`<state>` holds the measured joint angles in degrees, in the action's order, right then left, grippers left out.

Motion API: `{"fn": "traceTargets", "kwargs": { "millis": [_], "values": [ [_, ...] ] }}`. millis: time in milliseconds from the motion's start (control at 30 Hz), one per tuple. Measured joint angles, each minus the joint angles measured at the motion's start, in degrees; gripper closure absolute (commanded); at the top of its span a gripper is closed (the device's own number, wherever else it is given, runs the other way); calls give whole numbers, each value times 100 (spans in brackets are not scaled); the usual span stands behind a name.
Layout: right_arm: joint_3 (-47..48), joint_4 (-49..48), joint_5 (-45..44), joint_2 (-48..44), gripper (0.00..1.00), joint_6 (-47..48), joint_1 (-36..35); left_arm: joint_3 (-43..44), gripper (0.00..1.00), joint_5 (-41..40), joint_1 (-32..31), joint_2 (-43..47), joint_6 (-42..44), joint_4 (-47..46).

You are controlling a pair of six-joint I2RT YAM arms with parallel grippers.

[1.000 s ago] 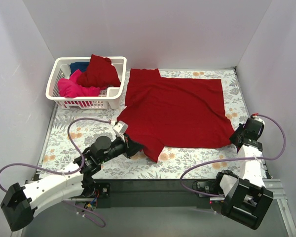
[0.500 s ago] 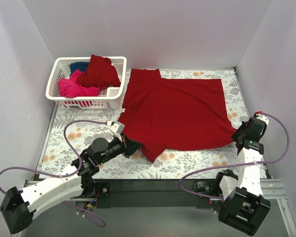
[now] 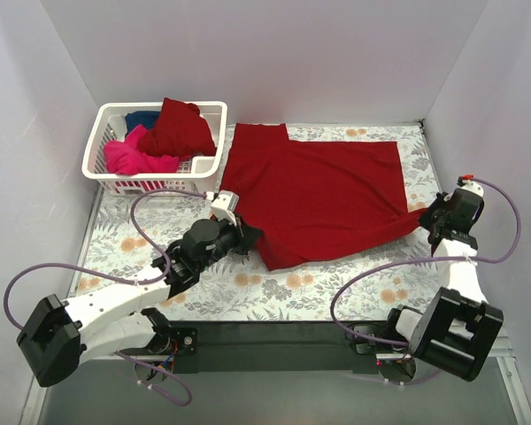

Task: Fold and stack the t-shirts
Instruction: Fold the tshirt

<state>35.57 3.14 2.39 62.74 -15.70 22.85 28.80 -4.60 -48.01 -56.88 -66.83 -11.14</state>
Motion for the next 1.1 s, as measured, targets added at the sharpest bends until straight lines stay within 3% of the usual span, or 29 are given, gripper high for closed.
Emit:
{"fn": "traceTargets", "kwargs": {
  "millis": [267, 500, 800, 1100],
  "values": [
    [717, -376, 297, 1106, 99, 111, -201, 901, 100, -358, 201, -922, 273, -136],
    [1727, -490, 299, 1980, 99, 269, -538, 1644, 100, -306, 874, -1932, 437, -223],
    [2898, -197, -208, 3158, 99, 660, -1178, 2763, 100, 317, 1751, -3259, 597, -249],
    [3296, 251, -662, 3700, 99, 905, -1414, 4166, 100, 1003, 2262, -4509, 855, 177]
  ]
}}
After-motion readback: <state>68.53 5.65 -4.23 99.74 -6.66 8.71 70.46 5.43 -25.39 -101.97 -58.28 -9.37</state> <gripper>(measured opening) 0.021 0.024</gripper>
